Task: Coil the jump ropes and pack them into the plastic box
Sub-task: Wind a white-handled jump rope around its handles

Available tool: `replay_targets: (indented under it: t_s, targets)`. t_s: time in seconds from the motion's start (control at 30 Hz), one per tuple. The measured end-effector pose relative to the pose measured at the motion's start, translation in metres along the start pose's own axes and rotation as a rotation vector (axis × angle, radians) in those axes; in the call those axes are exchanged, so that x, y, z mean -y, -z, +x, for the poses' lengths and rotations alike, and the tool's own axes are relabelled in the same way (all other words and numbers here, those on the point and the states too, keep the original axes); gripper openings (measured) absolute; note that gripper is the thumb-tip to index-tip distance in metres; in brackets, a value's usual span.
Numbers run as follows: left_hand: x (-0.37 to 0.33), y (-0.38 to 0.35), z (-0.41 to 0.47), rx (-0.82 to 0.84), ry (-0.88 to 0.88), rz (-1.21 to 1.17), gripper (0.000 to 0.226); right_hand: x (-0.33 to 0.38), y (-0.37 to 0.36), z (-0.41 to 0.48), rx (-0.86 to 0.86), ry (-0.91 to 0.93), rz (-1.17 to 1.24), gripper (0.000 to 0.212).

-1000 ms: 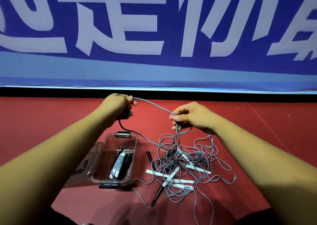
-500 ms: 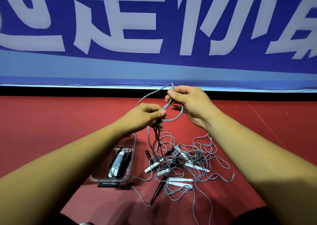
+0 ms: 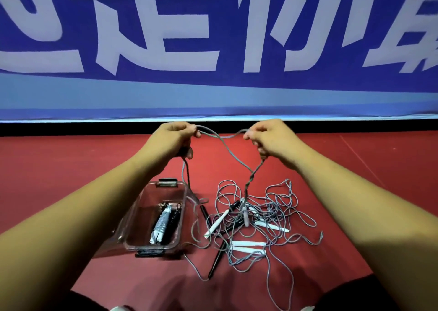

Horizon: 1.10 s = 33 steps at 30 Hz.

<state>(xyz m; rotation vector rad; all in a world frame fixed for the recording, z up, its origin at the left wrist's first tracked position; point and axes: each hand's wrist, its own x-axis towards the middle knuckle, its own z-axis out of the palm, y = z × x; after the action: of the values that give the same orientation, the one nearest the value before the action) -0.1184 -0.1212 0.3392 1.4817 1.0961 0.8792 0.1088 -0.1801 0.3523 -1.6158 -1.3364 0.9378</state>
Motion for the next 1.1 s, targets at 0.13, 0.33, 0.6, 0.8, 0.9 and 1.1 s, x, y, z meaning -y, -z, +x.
replay_targets:
  t_s: [0.13,0.33,0.6,0.8,0.9,1.1]
  targets:
    - [0.009,0.000,-0.001,0.001,-0.035,0.789,0.026,0.022,-0.001,-0.001,-0.009,-0.020,0.554,0.018]
    - [0.003,-0.042,-0.029,0.458,-0.367,0.373,0.033,0.036,-0.019,-0.010,0.092,-0.202,1.077,0.018]
    - [0.060,-0.037,-0.024,0.707,0.003,0.574,0.029,0.043,0.010,0.001,-0.164,-0.100,1.088,0.019]
    - [0.015,-0.035,-0.026,0.436,-0.086,0.182,0.025,-0.009,0.012,0.012,-0.327,-0.044,-0.632,0.043]
    - [0.005,-0.034,-0.023,0.418,-0.113,0.285,0.025,0.009,-0.003,0.000,-0.004,0.109,-0.146,0.049]
    - [0.003,-0.015,-0.013,0.366,-0.107,0.293,0.024,0.009,-0.015,-0.010,0.379,0.204,-0.225,0.023]
